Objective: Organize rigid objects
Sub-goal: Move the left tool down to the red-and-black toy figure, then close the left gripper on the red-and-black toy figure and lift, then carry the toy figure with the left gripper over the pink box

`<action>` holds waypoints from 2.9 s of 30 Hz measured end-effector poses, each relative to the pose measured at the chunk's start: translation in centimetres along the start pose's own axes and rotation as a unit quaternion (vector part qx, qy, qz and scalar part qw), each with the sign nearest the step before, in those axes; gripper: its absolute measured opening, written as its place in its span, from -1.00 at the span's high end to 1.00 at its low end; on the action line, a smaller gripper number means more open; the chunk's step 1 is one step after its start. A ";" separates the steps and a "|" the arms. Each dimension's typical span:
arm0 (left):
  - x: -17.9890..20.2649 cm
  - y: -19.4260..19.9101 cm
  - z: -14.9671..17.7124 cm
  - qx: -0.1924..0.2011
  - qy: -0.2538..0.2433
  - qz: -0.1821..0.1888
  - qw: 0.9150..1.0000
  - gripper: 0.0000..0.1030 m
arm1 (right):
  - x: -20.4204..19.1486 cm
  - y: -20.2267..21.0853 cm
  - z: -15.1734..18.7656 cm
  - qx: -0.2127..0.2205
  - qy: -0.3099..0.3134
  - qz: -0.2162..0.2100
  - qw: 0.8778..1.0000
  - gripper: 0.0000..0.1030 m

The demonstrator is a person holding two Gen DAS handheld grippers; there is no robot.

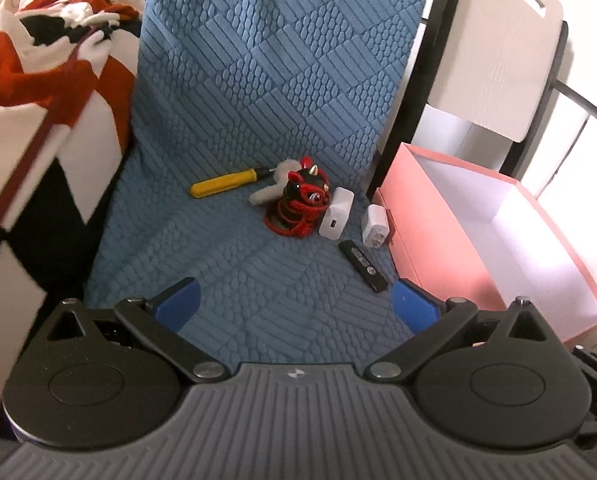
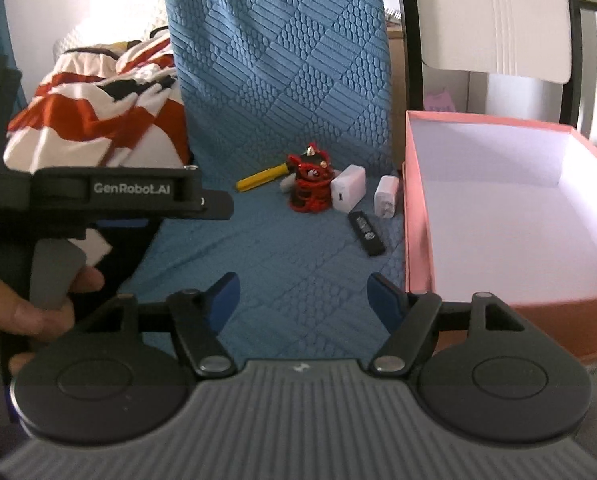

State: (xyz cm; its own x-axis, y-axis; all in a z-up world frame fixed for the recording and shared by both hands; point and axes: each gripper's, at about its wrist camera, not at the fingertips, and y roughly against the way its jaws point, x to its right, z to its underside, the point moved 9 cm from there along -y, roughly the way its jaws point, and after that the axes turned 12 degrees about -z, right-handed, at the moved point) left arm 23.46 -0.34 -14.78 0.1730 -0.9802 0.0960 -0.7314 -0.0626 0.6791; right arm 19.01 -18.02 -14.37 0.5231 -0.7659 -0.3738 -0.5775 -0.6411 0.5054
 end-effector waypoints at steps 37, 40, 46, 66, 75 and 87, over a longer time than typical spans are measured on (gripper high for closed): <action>5.0 -19.9 -9.1 -0.033 -0.050 0.078 0.995 -0.37 | 7.0 -19.6 -2.9 -0.104 0.033 0.122 0.987 0.05; 5.3 -21.4 -8.8 -0.046 -0.058 0.077 0.994 -0.25 | 7.6 -20.2 -2.4 -0.114 0.031 0.128 0.985 0.07; 5.1 -22.1 -8.5 -0.064 -0.059 0.084 0.993 -0.24 | 8.1 -20.6 -2.3 -0.120 0.021 0.123 0.985 0.10; 0.5 -15.1 -5.5 -0.089 0.021 0.058 0.994 -0.11 | 7.5 -17.6 -3.0 -0.111 -0.035 0.086 0.990 0.76; -2.2 -10.3 -2.3 -0.096 0.028 0.036 0.994 -0.10 | 4.9 -14.0 -1.9 -0.107 -0.069 0.048 0.991 0.76; -3.1 -4.6 2.6 -0.100 0.070 0.008 0.993 -0.06 | 1.9 -9.8 1.5 -0.118 -0.086 0.007 0.989 0.76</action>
State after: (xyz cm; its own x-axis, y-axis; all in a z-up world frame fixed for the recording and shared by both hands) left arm 24.58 2.52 -20.06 0.2621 -0.9445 0.1981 -0.5917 0.0049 0.8061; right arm 24.77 -13.24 -21.20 0.3891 -0.7852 -0.4818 -0.4107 -0.6160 0.6722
